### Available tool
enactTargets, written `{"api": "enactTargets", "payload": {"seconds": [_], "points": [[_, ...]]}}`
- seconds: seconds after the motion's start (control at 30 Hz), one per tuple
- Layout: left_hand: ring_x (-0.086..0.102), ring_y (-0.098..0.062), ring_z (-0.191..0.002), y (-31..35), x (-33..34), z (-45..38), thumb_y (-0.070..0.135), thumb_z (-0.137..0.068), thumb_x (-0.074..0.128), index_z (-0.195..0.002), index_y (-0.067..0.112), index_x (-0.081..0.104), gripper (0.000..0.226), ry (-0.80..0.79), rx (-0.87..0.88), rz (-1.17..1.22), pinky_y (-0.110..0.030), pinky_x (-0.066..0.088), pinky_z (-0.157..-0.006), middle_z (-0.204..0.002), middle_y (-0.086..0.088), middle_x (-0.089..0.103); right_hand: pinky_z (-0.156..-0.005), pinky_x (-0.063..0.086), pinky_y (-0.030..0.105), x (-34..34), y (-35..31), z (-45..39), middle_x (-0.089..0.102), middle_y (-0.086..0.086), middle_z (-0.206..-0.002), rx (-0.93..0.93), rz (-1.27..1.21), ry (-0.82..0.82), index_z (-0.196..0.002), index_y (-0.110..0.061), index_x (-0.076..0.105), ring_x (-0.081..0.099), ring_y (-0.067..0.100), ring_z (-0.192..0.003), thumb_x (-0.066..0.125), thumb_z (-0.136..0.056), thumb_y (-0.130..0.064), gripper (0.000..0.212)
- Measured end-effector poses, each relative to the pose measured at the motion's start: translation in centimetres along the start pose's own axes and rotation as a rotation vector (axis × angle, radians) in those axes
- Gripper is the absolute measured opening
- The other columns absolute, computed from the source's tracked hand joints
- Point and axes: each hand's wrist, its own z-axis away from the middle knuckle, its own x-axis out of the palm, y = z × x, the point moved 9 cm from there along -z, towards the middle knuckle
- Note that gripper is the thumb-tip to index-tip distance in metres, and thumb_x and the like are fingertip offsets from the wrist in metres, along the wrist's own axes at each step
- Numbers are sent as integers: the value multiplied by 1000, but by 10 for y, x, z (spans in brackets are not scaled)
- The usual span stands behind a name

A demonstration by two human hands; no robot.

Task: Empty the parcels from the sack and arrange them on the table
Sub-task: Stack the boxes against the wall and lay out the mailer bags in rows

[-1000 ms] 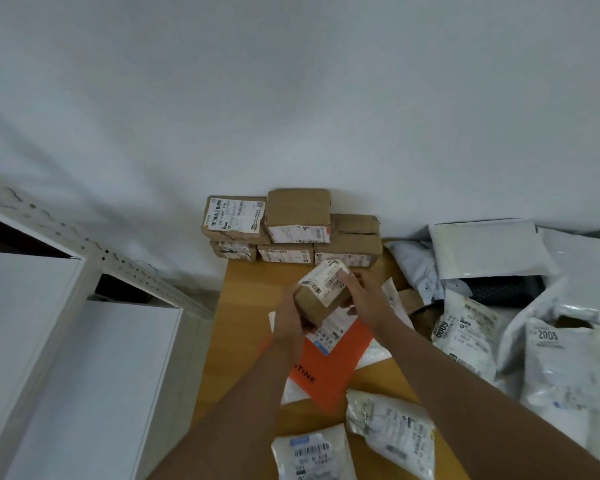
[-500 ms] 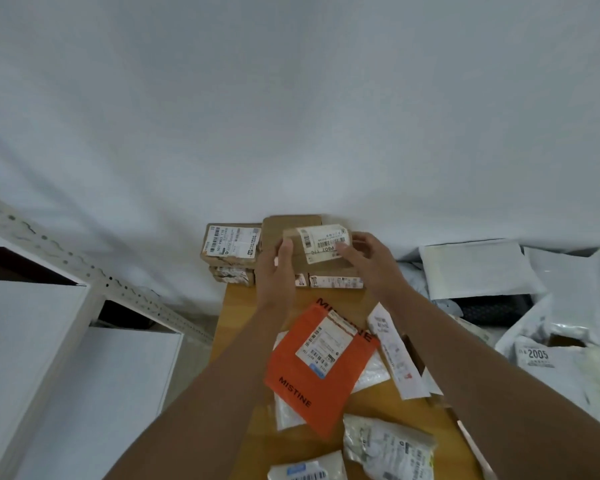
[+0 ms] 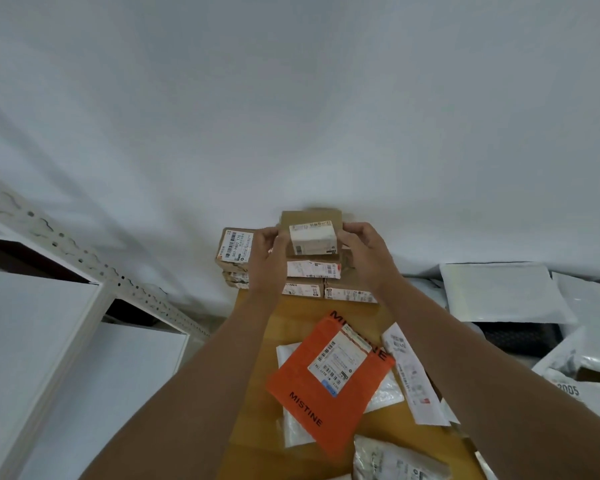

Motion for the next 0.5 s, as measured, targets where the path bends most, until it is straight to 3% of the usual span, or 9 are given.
{"api": "enactTargets", "payload": {"seconds": [0.13,0.23,0.4,0.5], "points": [[68,-9,-95,-6,-7,-7,27,-97,59,-98,17,54,11,46,28,-47,-19,54,-70,-102,4,69,-69,57,21,-1,-3,1,61,-10,-119,-39,44,97,-109,-18,53,66,7,-90,55,-99,-21,10],[64,9,-87,-2,-6,-7,17,-98,57,-110,17,53,13,38,37,-81,-11,50,-64,-98,15,63,-71,57,23,-3,-1,-3,62,-12,-113,-35,71,139,-112,-22,54,65,7,-92,60,-95,-14,20],[63,-1,-96,10,13,-3,16,-97,55,-117,17,60,20,-37,92,-72,-16,53,-73,-105,13,65,-79,55,21,-23,5,1,63,-7,-115,-67,14,202,-118,-23,57,64,2,-97,62,-94,-19,25],[62,-2,-100,15,44,9,12,-95,52,-120,15,62,27,-179,162,-115,-17,53,-77,-112,7,64,-82,58,28,-46,20,5,65,0,-117,-7,-198,223,-127,-21,53,67,15,-102,61,-95,-17,33]]}}
